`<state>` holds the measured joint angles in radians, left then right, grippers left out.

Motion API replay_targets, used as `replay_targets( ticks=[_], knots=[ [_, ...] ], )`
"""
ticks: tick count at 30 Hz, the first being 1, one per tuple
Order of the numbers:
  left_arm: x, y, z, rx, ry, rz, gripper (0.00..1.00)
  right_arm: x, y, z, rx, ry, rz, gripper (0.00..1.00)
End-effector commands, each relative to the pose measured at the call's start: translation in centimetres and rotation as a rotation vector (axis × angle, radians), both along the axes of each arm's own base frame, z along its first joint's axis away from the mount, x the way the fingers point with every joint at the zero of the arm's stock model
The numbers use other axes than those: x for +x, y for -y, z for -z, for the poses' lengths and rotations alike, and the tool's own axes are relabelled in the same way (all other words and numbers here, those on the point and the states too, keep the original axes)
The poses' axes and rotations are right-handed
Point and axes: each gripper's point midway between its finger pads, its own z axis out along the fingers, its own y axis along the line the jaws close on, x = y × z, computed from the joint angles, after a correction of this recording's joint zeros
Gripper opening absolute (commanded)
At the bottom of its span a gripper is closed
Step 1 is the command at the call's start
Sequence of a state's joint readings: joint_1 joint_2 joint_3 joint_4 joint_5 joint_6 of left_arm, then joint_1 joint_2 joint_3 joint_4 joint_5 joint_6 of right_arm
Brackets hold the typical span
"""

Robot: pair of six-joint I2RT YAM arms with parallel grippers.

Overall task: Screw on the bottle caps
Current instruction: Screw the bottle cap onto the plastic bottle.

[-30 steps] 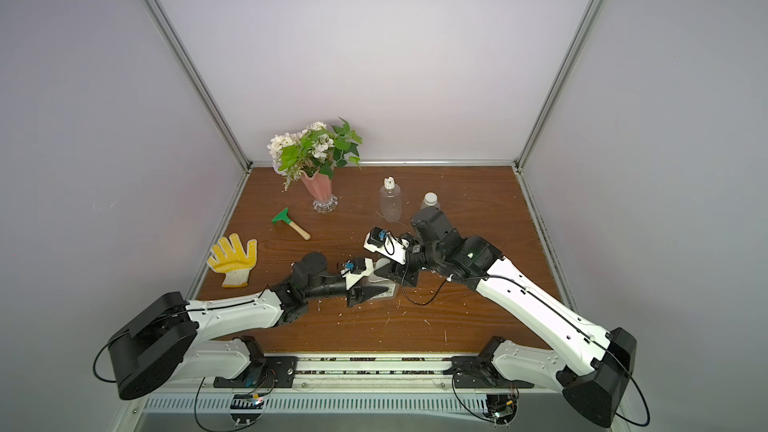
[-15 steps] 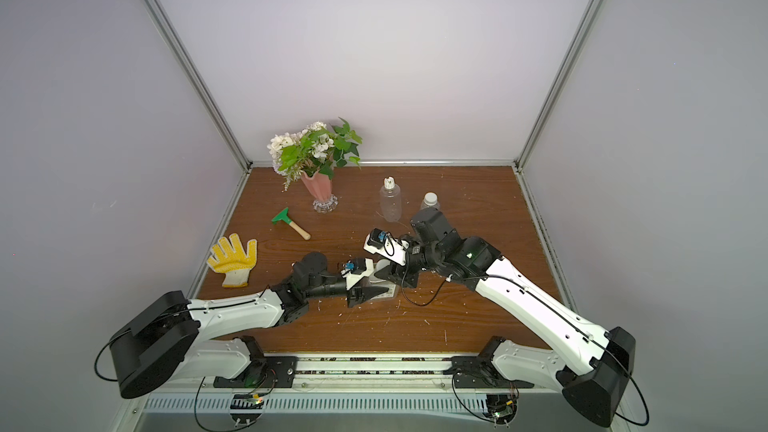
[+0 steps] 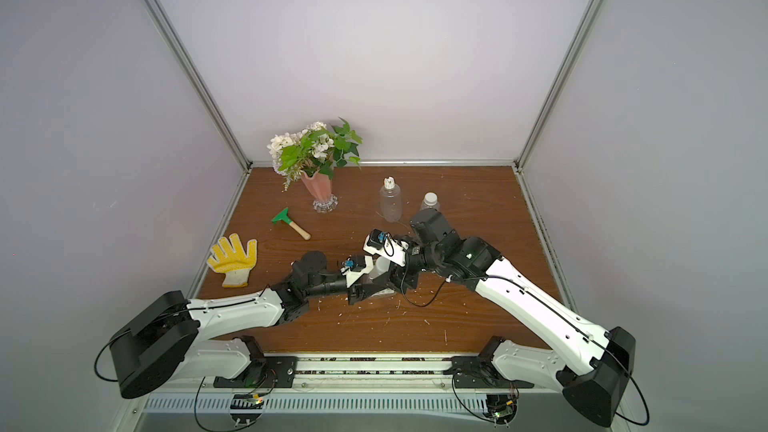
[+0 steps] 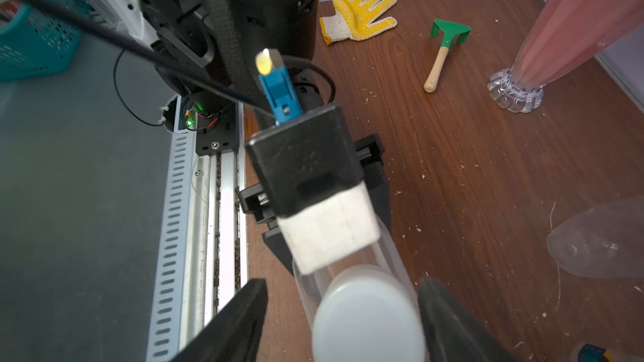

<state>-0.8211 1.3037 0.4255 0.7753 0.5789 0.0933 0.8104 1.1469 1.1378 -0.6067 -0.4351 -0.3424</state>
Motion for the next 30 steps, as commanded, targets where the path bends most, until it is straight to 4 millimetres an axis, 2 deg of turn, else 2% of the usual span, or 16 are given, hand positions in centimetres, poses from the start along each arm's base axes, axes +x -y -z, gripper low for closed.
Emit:
replay_targets(
  ticks=[1, 6, 11, 15, 23, 30],
  knots=[
    [0.6, 0.5, -2.1, -0.054, 0.039, -0.004, 0.45, -0.1, 0.2, -1.6, 0.027, 0.011, 0.017, 0.82],
    [0.5, 0.4, -2.2, -0.055, 0.038, -0.002, 0.45, 0.9, 0.8, -3.1, 0.045, 0.060, 0.087, 0.93],
    [0.5, 0.4, -2.1, -0.052, 0.038, -0.003, 0.45, 2.3, 1.7, -6.0, 0.140, 0.110, 0.169, 0.97],
    [0.5, 0.4, -2.2, -0.053, 0.039, -0.002, 0.45, 3.0, 2.4, -7.0, 0.177, 0.123, 0.211, 0.97],
    [0.5, 0.4, -2.3, -0.055, 0.041, -0.002, 0.45, 5.2, 3.7, -6.1, 0.155, 0.139, 0.329, 0.93],
    [0.4, 0.4, -2.3, -0.057, 0.042, 0.000, 0.45, 5.4, 3.1, -3.9, 0.118, 0.102, 0.313, 0.92]
  ],
)
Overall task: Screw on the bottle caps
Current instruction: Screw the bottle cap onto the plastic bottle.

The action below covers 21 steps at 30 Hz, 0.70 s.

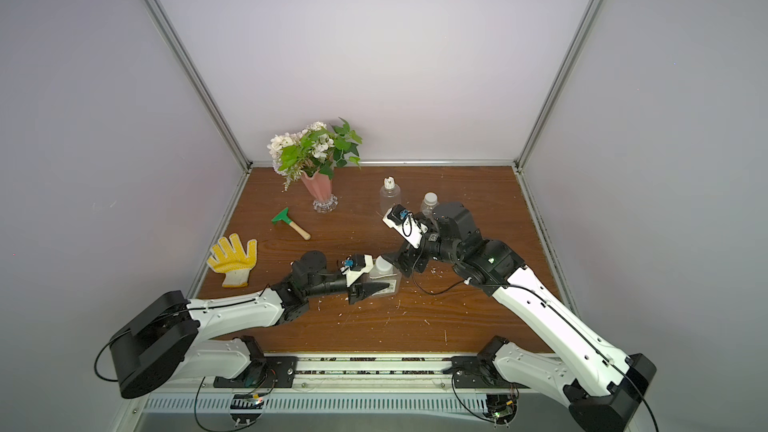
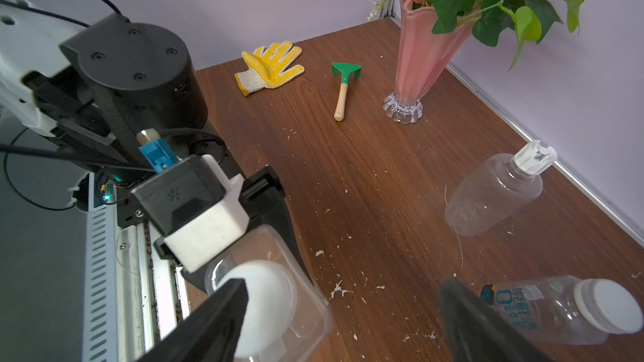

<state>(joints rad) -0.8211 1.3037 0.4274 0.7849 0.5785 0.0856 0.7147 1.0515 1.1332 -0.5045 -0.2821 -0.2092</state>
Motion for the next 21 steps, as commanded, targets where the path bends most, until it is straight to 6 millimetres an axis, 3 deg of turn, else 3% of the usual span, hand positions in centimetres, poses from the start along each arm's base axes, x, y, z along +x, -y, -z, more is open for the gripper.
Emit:
replay_targets(
  ticks=[1, 14, 21],
  knots=[
    [0.4, 0.4, -2.1, -0.047, 0.042, 0.000, 0.45, 0.8, -0.3, 0.5, 0.008, -0.001, 0.018, 0.92],
    [0.3, 0.3, -2.2, -0.054, 0.045, 0.003, 0.45, 0.9, -0.3, 2.9, -0.028, -0.040, 0.016, 0.91],
    [0.2, 0.2, -2.3, -0.060, 0.047, 0.001, 0.45, 0.4, 0.1, 3.2, -0.020, -0.054, 0.006, 0.83]
  ],
)
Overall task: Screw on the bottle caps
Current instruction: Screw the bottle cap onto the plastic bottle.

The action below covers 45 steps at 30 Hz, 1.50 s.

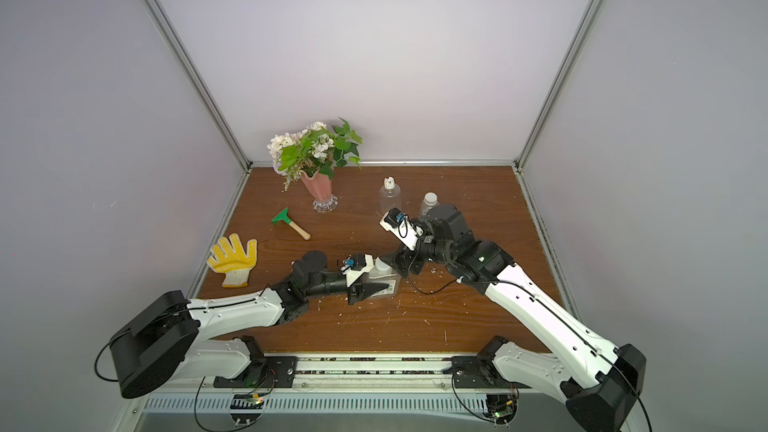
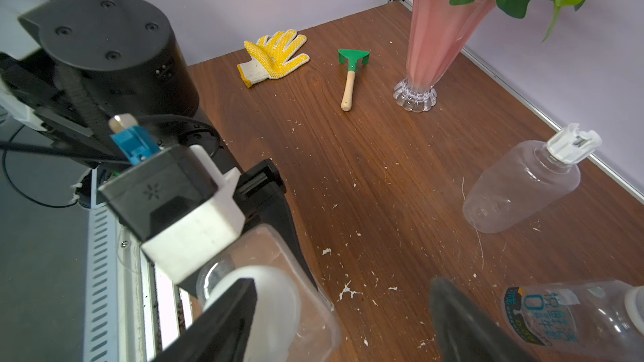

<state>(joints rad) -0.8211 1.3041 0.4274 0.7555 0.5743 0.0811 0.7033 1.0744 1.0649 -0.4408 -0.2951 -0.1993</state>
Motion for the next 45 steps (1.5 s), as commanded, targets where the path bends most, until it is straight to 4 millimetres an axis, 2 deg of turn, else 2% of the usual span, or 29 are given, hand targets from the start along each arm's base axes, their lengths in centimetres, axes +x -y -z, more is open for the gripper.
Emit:
replay_targets(
  ticks=[1, 7, 15, 23, 34, 38, 45],
  knots=[
    [0.3, 0.3, -3.1, -0.082, 0.073, 0.005, 0.45, -0.4, 0.6, 0.9, -0.015, -0.024, -0.001, 0.82],
    [0.3, 0.3, -3.1, -0.083, 0.074, 0.003, 0.45, -0.5, 1.0, 1.6, -0.020, -0.036, 0.012, 0.78],
    [0.3, 0.3, -3.1, -0.082, 0.072, 0.004, 0.45, -0.3, 0.3, 2.2, -0.009, -0.068, -0.006, 0.77],
    [0.2, 0.2, -3.1, -0.084, 0.077, -0.001, 0.45, 0.4, 0.8, 2.8, -0.023, -0.079, 0.026, 0.72],
    [0.3, 0.1, -3.1, -0.084, 0.073, -0.006, 0.45, 0.0, 1.4, 3.1, -0.016, -0.081, 0.023, 0.70],
    [0.3, 0.2, -3.0, -0.083, 0.071, -0.005, 0.45, 0.7, 2.0, 1.5, 0.003, -0.042, 0.058, 0.70],
    [0.2, -0.1, -2.9, -0.095, 0.046, -0.012, 0.45, 0.2, 3.1, -4.3, 0.106, 0.092, 0.061, 0.73]
  ],
)
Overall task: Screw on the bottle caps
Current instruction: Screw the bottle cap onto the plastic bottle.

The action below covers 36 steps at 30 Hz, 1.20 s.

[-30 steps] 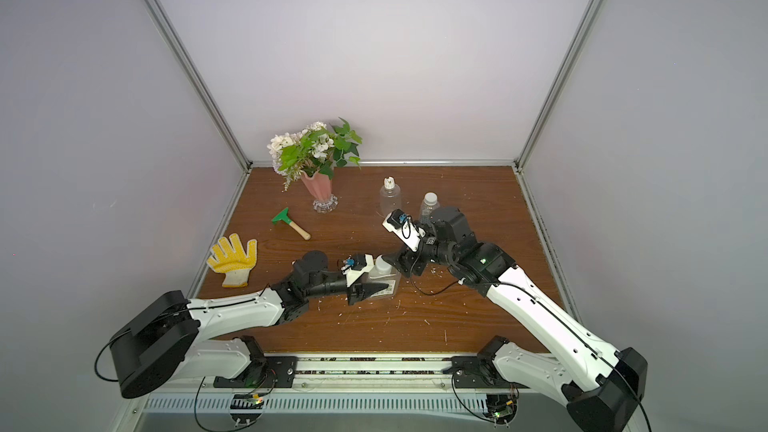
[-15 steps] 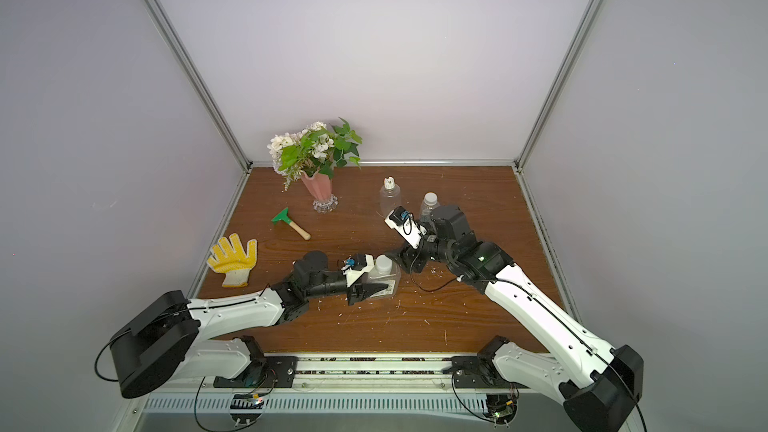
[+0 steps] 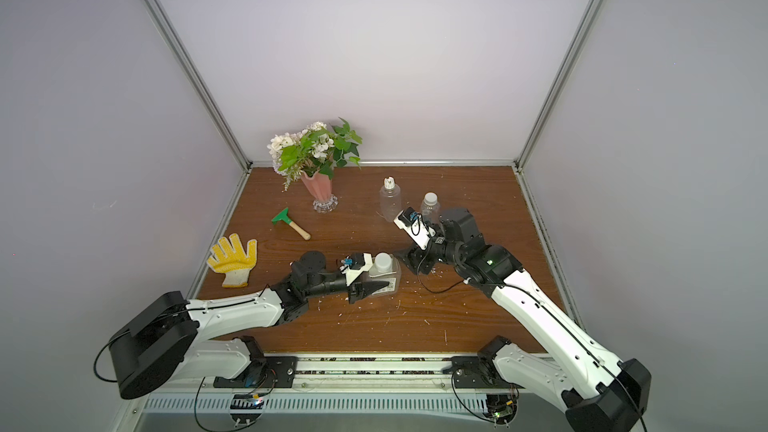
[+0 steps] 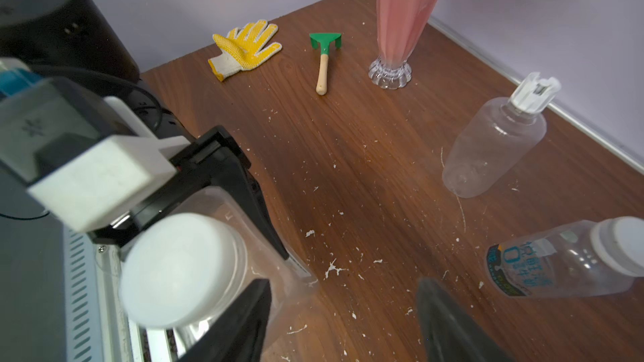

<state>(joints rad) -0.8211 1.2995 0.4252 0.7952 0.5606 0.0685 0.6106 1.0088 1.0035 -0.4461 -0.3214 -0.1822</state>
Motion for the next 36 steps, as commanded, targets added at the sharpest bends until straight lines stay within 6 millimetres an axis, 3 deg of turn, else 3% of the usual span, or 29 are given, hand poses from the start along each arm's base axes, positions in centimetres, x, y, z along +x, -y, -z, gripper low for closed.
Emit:
replay_targets(
  ticks=[1, 7, 12, 20, 24, 36],
  knots=[
    [-0.1, -0.3, -2.1, -0.069, 0.022, 0.004, 0.45, -1.0, 0.1, -5.8, 0.106, 0.138, -0.038, 0.73],
    [-0.3, -0.8, -2.3, -0.073, -0.018, 0.001, 0.44, -4.9, -1.5, -9.2, 0.251, 0.251, -0.270, 0.76],
    [-1.1, -0.6, -2.8, -0.078, -0.033, 0.048, 0.44, -7.9, -3.7, -8.8, 0.308, 0.233, -0.538, 0.76],
    [-1.5, -0.2, -3.2, -0.079, -0.037, 0.086, 0.44, -8.0, -5.7, -5.9, 0.234, 0.186, -0.621, 0.70],
    [-1.5, -0.2, -3.2, -0.079, -0.036, 0.090, 0.44, -7.6, -5.9, -5.1, 0.220, 0.178, -0.605, 0.62],
    [-1.5, -0.2, -3.2, -0.082, -0.029, 0.088, 0.44, -7.1, -6.2, -3.3, 0.189, 0.125, -0.590, 0.59]
  ],
)
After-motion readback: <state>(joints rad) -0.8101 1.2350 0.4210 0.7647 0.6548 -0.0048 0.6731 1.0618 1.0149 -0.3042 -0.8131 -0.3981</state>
